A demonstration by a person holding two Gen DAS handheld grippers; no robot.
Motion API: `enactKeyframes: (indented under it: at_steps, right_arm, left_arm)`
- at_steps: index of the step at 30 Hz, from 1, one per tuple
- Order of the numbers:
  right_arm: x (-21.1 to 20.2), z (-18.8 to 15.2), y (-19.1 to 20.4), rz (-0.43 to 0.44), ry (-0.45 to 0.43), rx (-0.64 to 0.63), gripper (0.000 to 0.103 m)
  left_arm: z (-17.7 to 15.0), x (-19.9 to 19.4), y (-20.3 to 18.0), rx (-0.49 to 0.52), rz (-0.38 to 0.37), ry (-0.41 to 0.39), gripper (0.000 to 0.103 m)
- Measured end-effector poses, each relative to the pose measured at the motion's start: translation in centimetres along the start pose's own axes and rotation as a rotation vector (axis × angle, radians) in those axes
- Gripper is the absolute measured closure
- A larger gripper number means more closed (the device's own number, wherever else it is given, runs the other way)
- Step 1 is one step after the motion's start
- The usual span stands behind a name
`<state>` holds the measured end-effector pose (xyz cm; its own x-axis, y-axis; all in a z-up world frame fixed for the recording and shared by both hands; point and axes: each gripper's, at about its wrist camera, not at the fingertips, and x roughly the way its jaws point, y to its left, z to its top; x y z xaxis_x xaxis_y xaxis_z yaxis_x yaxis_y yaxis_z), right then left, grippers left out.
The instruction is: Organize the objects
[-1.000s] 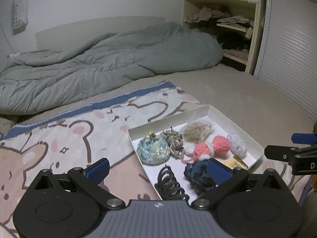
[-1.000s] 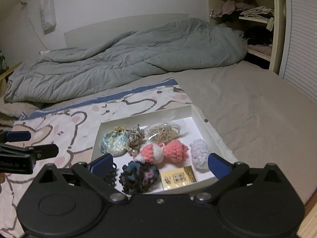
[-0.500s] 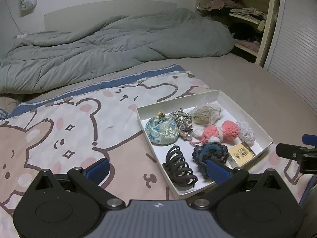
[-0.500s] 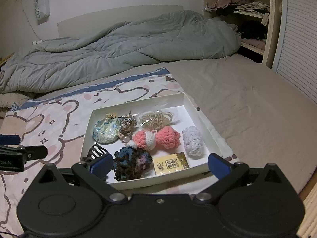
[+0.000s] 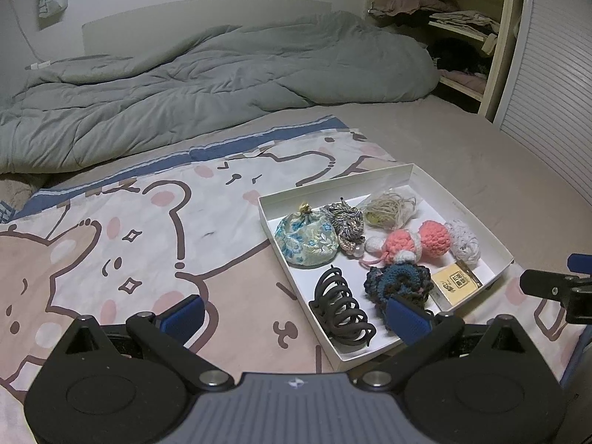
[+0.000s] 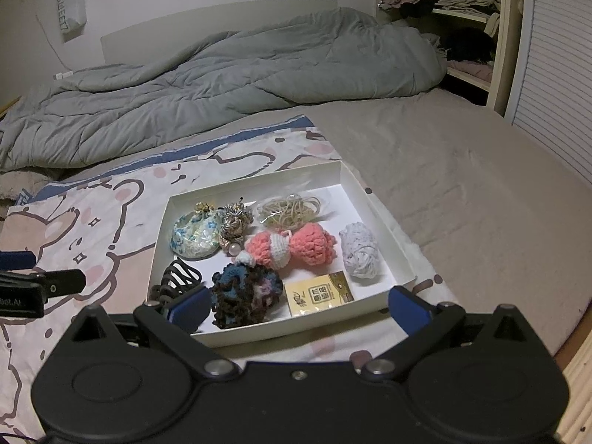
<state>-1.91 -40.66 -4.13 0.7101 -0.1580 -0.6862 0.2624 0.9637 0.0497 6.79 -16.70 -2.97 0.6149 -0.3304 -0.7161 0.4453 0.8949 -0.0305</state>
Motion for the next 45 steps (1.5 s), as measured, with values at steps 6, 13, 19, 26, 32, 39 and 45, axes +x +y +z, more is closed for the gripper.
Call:
enactKeyframes:
  at_steps: [6, 13, 19, 26, 32, 39, 45]
  right_arm:
    - [0.03, -0.04, 0.2, 0.003, 0.0, -0.002, 0.0]
    - [0.11, -0.06, 0.22, 0.003, 0.006, -0.003, 0.0]
    - [0.14, -0.05, 0.21, 0.008, 0.009, -0.002, 0.0]
    - [0.17, -0.08, 0.25, 0.008, 0.009, -0.002, 0.0]
    - [0.17, -0.08, 0.24, 0.009, 0.01, -0.001, 0.0]
    - [0.15, -0.07, 0.24, 0.009, 0.009, -0.001, 0.0]
    - [0.2, -0.07, 0.26, 0.009, 0.01, -0.001, 0.0]
  left_arm:
    - [-0.02, 0.04, -0.15, 0.006, -0.003, 0.004, 0.0]
    - [-0.11, 0.01, -0.19, 0.005, -0.006, 0.003, 0.0]
    - [-0.14, -0.01, -0.28, 0.012, -0.008, 0.004, 0.0]
    - [-0.23, -0.08, -0.35, 0.017, -0.01, 0.005, 0.0]
    - [-0.24, 0.01, -0.44, 0.019, -0.009, 0.007, 0.0]
    - [-0.25, 0.02, -0.45, 0.021, -0.006, 0.008, 0.0]
    - [-0.38, 0.14, -0.55, 0.029, -0.007, 0.013, 0.0]
